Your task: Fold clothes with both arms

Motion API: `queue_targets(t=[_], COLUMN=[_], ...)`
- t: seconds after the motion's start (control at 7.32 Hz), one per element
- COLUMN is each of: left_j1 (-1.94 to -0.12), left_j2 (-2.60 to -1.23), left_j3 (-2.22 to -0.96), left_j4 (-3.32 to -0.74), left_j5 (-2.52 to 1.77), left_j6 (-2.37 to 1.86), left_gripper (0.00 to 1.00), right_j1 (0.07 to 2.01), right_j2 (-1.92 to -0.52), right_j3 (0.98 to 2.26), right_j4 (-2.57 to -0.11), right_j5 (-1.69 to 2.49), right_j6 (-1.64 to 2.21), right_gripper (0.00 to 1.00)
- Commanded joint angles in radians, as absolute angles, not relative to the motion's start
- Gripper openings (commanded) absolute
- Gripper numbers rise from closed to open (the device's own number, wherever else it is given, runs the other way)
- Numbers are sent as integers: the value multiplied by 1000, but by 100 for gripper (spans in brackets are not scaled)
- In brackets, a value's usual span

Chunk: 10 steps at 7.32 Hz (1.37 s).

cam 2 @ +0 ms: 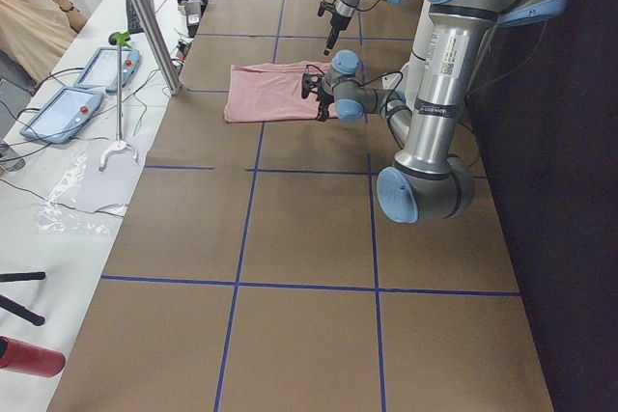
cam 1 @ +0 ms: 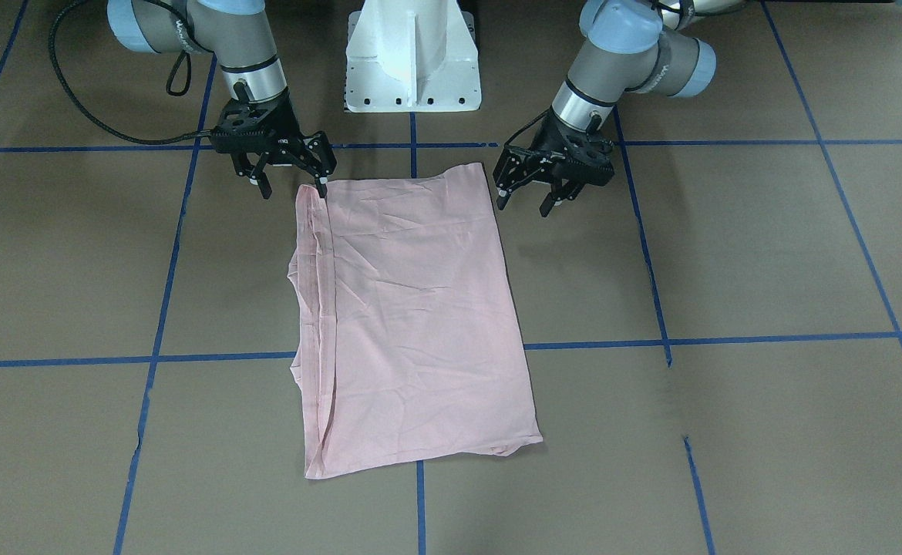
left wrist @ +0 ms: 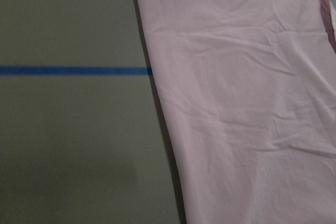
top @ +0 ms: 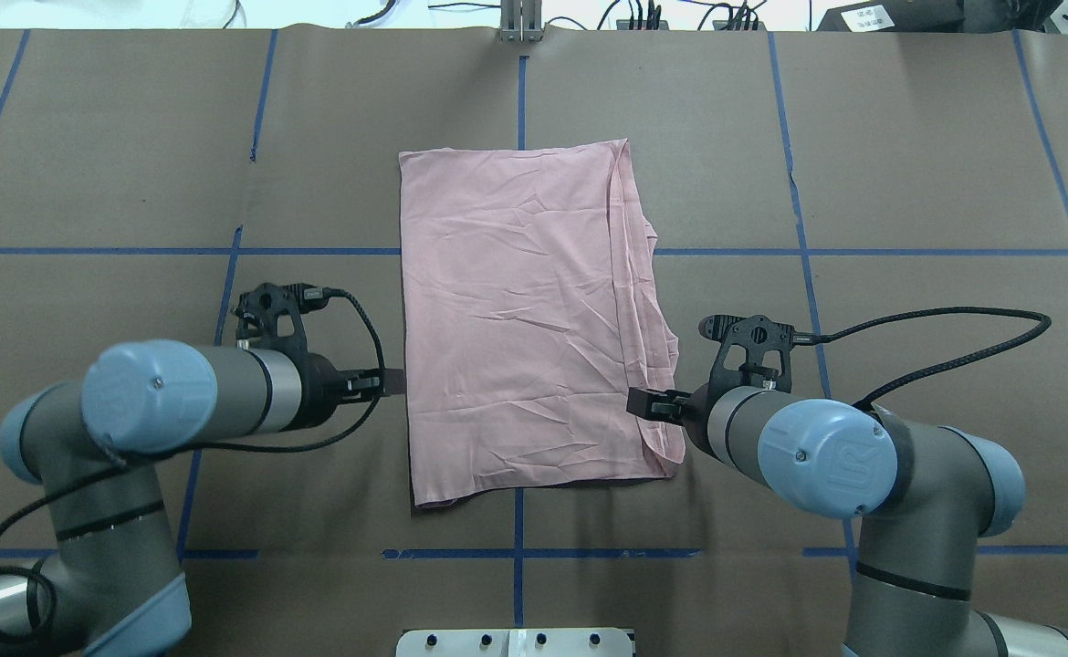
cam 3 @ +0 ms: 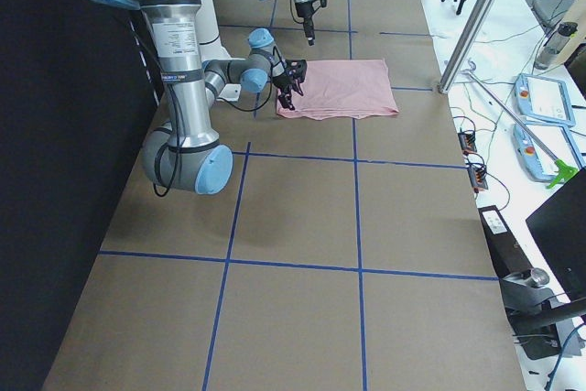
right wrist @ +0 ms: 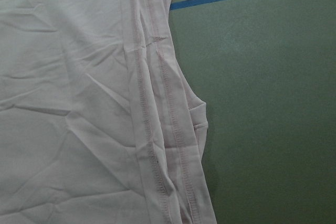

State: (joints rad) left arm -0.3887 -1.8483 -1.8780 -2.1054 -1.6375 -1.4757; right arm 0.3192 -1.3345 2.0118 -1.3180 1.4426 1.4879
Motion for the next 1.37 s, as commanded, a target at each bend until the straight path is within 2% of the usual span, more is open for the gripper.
queue_targets(t=[0.0, 0.27, 0.96, 1.09, 1.23], left_j1=[-278, -236, -206, -198, -190], left_j2=[-1856, -1902, -1911, -1911, -1913], left_j3=[-1887, -1870, -1864, -1864, -1864], left_j4=[-2043, -2026, -2000, -2000, -2000], left_j5=[-1566, -1560, -1560, -1559, -1560], left_j6=[-1661, -1724, -1733, -1735, -1753], left_gripper=[48, 48, 48, 42, 13], right_j1=[319, 319, 318, 318, 318], right_j2=[-1336, -1335, -1330, -1330, -1328], right_j3=[2013, 2013, 2013, 2014, 2014], right_j4=[-1316, -1316, -1318, -1318, -1318], right_j5=[1439, 1439, 1436, 1436, 1434], right_j6=[1488, 1488, 1489, 1489, 1489], right_gripper=[100, 100, 100, 100, 100])
